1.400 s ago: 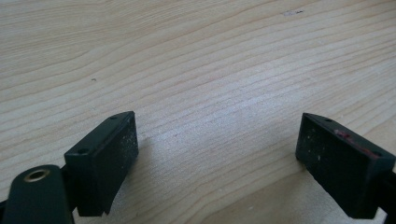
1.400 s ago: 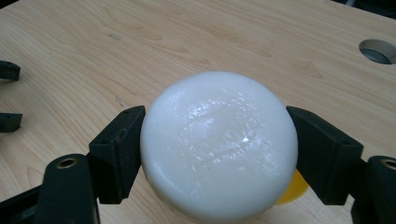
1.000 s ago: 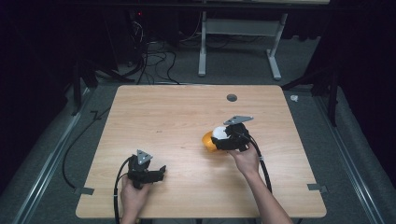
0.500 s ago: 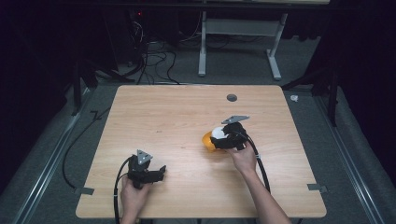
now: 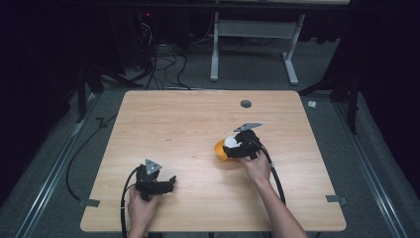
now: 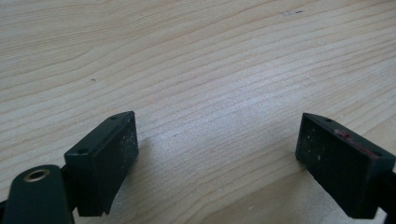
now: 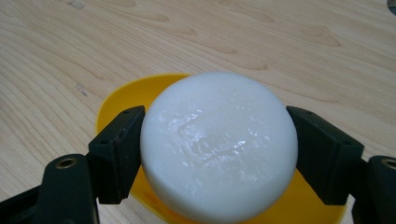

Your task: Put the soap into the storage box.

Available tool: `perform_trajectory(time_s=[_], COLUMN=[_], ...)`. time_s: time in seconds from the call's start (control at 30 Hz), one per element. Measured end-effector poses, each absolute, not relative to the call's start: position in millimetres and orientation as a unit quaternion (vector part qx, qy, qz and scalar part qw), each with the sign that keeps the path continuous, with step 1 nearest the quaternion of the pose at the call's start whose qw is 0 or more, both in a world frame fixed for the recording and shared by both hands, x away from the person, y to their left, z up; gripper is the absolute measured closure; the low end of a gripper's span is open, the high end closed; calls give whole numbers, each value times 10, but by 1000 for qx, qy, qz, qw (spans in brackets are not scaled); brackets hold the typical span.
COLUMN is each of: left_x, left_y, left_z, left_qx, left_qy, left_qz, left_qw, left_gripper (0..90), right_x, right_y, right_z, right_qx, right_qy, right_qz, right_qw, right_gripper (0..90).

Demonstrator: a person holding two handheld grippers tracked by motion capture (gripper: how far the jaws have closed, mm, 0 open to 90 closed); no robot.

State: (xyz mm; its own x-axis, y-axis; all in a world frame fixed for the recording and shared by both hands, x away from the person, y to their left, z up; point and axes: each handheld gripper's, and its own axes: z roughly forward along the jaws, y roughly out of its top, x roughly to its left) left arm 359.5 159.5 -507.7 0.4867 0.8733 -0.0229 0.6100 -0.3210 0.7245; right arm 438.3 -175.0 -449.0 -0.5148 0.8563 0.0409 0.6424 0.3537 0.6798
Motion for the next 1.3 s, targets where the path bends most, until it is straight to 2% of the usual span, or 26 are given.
perform_trajectory(time_s=[1.3], left_x=[3594], left_y=[1594], left_z=[-5077], left_qx=[790], left_qy=[469], left_qz=[191], left_qw=[345], left_gripper=[135], right_x=[4071], right_y=[-2135], right_z=[-4162], right_qx=[460], right_qy=[761], right_qz=[405], right_qw=[214], right_gripper=[276])
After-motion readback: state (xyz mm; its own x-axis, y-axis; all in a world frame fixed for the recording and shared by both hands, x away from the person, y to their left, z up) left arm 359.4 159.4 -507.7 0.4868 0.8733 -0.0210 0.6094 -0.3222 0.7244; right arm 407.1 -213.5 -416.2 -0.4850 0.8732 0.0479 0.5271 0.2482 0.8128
